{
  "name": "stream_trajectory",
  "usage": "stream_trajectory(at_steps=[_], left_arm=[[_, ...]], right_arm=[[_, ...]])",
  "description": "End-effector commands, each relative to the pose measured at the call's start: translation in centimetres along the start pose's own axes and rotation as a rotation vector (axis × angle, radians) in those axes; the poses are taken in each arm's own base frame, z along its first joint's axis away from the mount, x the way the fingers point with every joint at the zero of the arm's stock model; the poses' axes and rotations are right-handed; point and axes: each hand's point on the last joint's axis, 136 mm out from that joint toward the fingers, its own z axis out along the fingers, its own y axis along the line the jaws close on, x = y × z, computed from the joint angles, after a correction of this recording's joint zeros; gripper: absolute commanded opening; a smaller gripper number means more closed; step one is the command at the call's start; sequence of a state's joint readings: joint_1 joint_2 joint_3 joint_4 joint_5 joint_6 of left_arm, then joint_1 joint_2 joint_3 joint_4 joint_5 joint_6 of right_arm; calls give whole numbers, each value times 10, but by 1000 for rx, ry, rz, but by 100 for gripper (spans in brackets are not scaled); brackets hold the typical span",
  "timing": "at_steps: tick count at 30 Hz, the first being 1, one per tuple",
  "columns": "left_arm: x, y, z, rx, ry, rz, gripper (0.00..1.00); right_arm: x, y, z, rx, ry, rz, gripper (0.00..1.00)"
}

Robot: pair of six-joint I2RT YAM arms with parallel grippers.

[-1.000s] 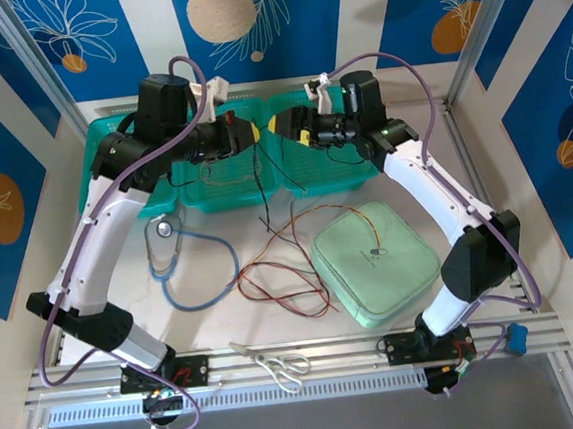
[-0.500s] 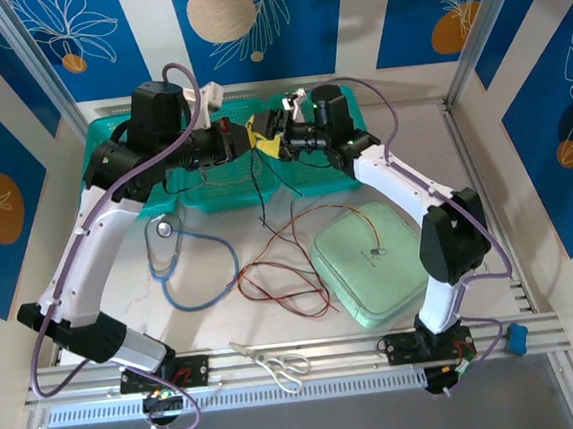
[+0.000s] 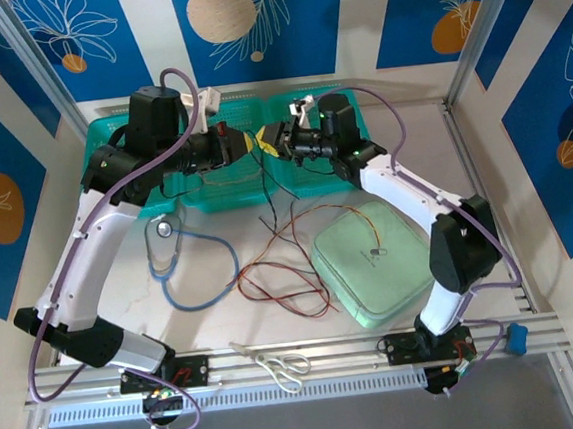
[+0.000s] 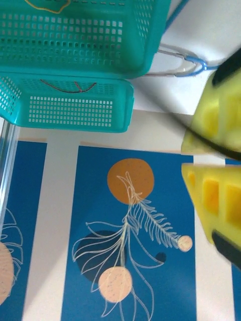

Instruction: Untangle the cables

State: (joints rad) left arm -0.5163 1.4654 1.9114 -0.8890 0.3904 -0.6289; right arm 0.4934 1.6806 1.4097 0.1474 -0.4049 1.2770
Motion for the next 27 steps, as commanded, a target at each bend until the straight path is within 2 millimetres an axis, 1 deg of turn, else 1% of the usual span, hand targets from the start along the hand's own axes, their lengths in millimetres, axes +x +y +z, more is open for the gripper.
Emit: stream_trajectory(at_steps=[1, 3, 6, 9, 12, 14, 16, 19, 22, 25, 27], left_arm=[[-11, -7, -13, 35, -49, 26, 0], [-13, -6, -17, 32, -60, 22, 0], [-17, -2, -24, 35, -91, 9, 0], [-24, 12, -29, 46, -117, -37, 0], [-28, 29, -34, 25, -136, -63, 0], [-28, 44, -35, -10, -127, -74, 0], [-27, 61, -37, -75, -116, -72, 0], [-23, 93, -41, -203, -98, -70, 0], [-23, 122, -45, -297, -101, -84, 0], [-26, 143, -47, -324, -120, -119, 0], [-29, 153, -50, -348, -135, -130, 0]], right_arm=[[-5, 24, -21, -16, -57, -77, 0], [-8, 29, -29, -15, -68, -91, 0], [-17, 37, -50, -6, -114, -118, 0], [-33, 46, -79, -5, -183, -138, 0], [-51, 52, -108, 5, -262, -159, 0], [-63, 55, -126, 10, -311, -168, 0], [-71, 57, -137, 11, -341, -168, 0], [-79, 60, -147, 11, -357, -179, 0], [-86, 61, -157, 18, -381, -189, 0], [-96, 61, -170, 28, -419, -194, 0], [-102, 61, -177, 33, -433, -197, 0]])
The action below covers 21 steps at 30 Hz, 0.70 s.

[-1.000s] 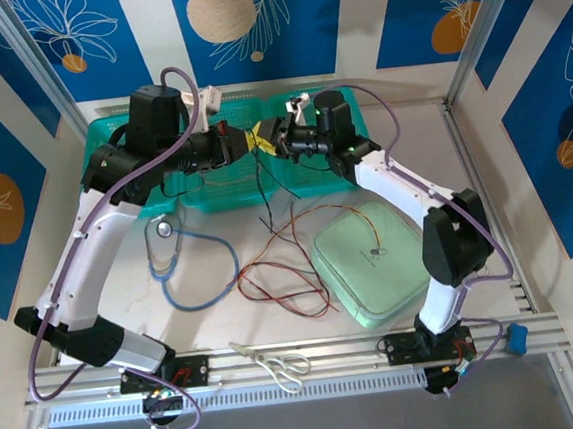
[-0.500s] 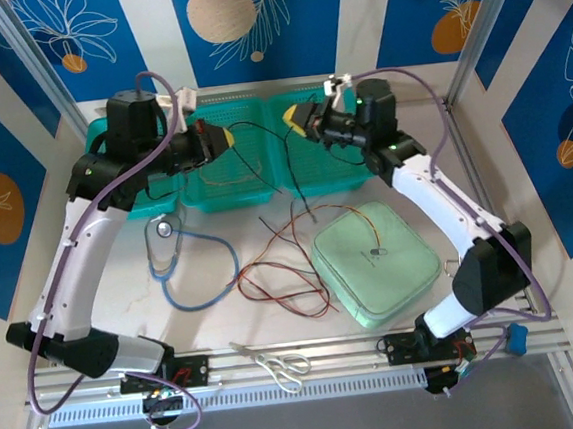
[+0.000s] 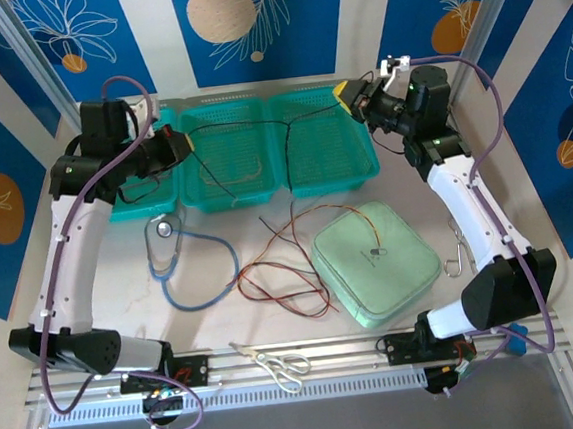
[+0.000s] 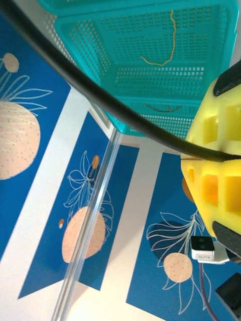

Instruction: Untangle the cables

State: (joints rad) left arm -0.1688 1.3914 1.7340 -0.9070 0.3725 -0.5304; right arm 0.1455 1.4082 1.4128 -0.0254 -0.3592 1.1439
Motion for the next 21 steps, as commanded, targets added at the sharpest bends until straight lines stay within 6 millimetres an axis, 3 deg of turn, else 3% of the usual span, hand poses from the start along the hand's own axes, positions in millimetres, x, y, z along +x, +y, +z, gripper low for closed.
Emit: stream_trajectory(at_steps=[1, 9, 15, 21], left_arm=[[-4, 29, 2, -90, -12, -5, 0], [-17, 71, -10, -161, -84, -78, 0], [-30, 76, -39, -120, -188, -118, 0], [-32, 91, -56, -135, -214, -158, 0]], right_arm=[[-18, 13, -15, -9, -39, -49, 0], [-44, 5, -34, 8, -92, -35, 0], [-45, 2, -41, 5, -85, -26, 0], [-59, -5, -51, 17, -117, -14, 0]])
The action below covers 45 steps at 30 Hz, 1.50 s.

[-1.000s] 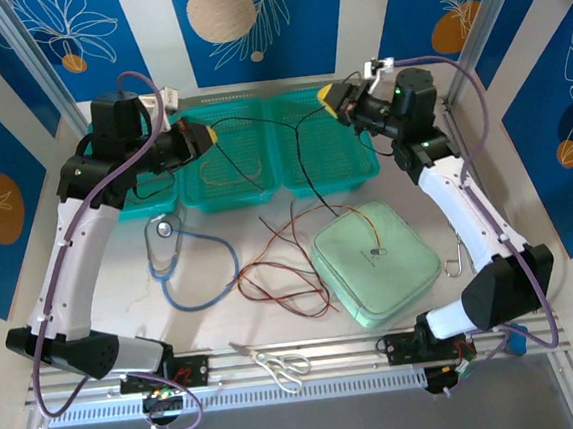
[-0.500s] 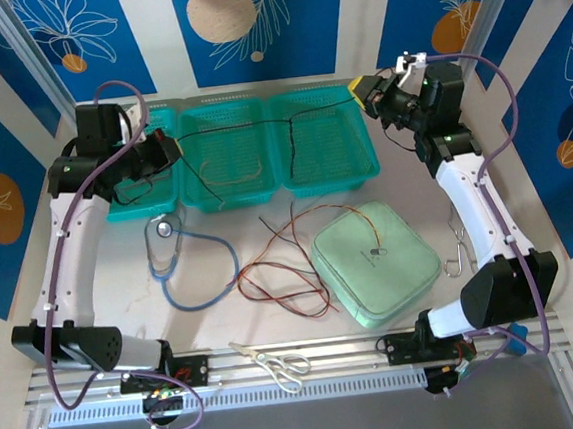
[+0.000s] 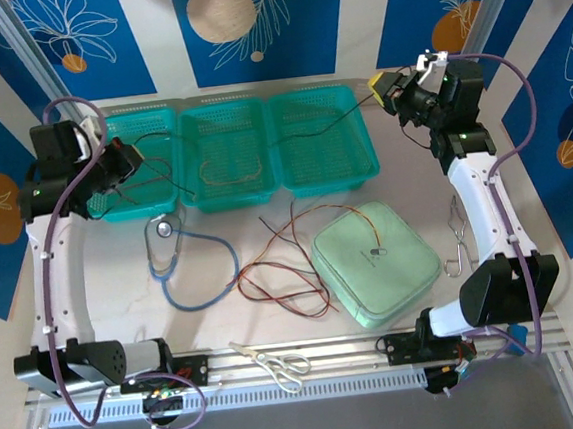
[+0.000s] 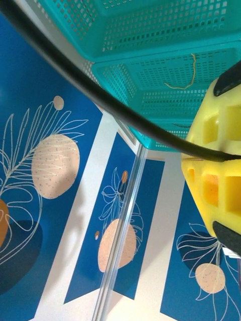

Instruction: Untangle the cables

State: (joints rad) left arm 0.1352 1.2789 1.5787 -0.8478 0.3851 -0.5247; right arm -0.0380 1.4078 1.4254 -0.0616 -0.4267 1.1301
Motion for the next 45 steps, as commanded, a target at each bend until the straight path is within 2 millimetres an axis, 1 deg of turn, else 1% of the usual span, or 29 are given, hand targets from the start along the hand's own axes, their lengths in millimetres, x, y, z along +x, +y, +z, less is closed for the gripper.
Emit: stream_trajectory(at_steps=[1, 4, 8, 12, 14, 18, 23, 26, 29, 33, 35, 37, 39, 40, 41, 42, 45], left_arm=[[-6, 3, -9, 29, -30, -17, 0], [-8, -1, -9, 75, -39, -29, 0], [-12, -15, -8, 149, -28, -38, 0], [-26, -42, -21, 240, -44, -25, 0], [-35, -57, -30, 296, -71, -22, 0], [-51, -91, -50, 414, -129, -20, 0], [-63, -123, -68, 499, -173, 12, 0], [-71, -136, -75, 529, -197, 30, 0], [-78, -145, -80, 546, -213, 40, 0], [-85, -159, -82, 589, -222, 44, 0], [-87, -168, -80, 617, -220, 44, 0], [-84, -182, -75, 643, -207, 54, 0], [-71, -200, -65, 671, -168, 79, 0], [-64, -207, -60, 680, -149, 92, 0], [-55, -214, -53, 683, -128, 104, 0], [-47, -220, -46, 685, -110, 118, 0], [-30, -233, -27, 680, -75, 146, 0]], right_arm=[[-9, 21, -17, -40, -22, -26, 0], [-11, 21, -18, -40, -22, -29, 0], [-7, 28, -16, -54, 17, -43, 0], [-6, 40, -18, -66, 27, -75, 0], [-5, 50, -18, -86, 31, -90, 0], [2, 70, -11, -108, 68, -135, 0], [11, 89, -1, -138, 100, -175, 0], [16, 100, 5, -159, 115, -190, 0], [21, 115, 10, -184, 133, -210, 0], [29, 135, 17, -219, 155, -249, 0], [31, 140, 21, -222, 160, -269, 0], [31, 142, 25, -214, 156, -287, 0], [27, 139, 33, -197, 148, -307, 0], [23, 133, 37, -167, 139, -306, 0], [18, 124, 45, -119, 130, -302, 0], [15, 119, 53, -104, 137, -310, 0], [13, 111, 71, -109, 174, -304, 0]])
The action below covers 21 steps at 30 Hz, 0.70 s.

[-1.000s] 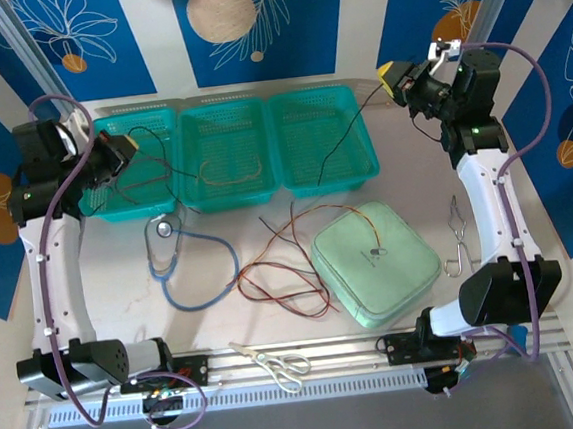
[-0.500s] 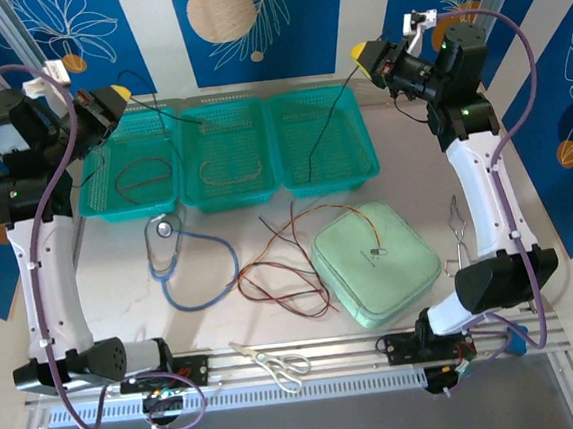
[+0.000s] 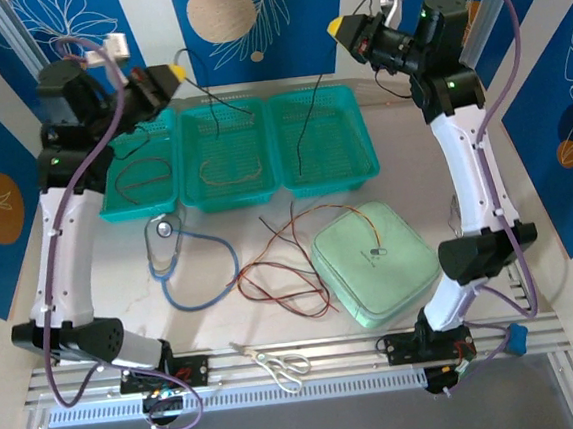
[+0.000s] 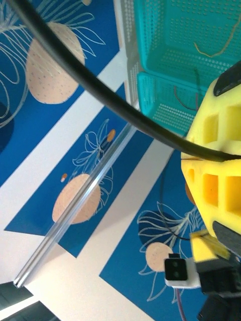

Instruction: Untangle the cables

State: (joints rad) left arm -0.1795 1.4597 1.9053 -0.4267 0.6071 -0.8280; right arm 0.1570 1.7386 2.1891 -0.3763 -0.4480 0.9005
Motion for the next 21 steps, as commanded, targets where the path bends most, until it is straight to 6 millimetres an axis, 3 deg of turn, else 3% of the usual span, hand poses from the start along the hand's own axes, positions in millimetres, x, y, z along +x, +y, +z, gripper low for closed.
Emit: stream_trajectory(at_steps=[1, 6, 10, 16, 18, 21], left_arm=[[3, -12, 15, 12, -13, 70, 0], [30, -35, 51, 62, 70, 125, 0], [39, -46, 74, 90, 109, 131, 0], [42, -44, 93, 89, 108, 131, 0], [45, -41, 99, 90, 116, 125, 0], [51, -39, 104, 89, 132, 121, 0]], right_arm=[[7, -40, 22, 87, 57, 14, 0], [7, -76, 40, 239, 84, -89, 0], [12, -108, 51, 290, 119, -112, 0], [52, -172, 69, 322, 275, -16, 0], [66, -184, 72, 332, 322, -8, 0], [74, -186, 73, 318, 346, 2, 0]])
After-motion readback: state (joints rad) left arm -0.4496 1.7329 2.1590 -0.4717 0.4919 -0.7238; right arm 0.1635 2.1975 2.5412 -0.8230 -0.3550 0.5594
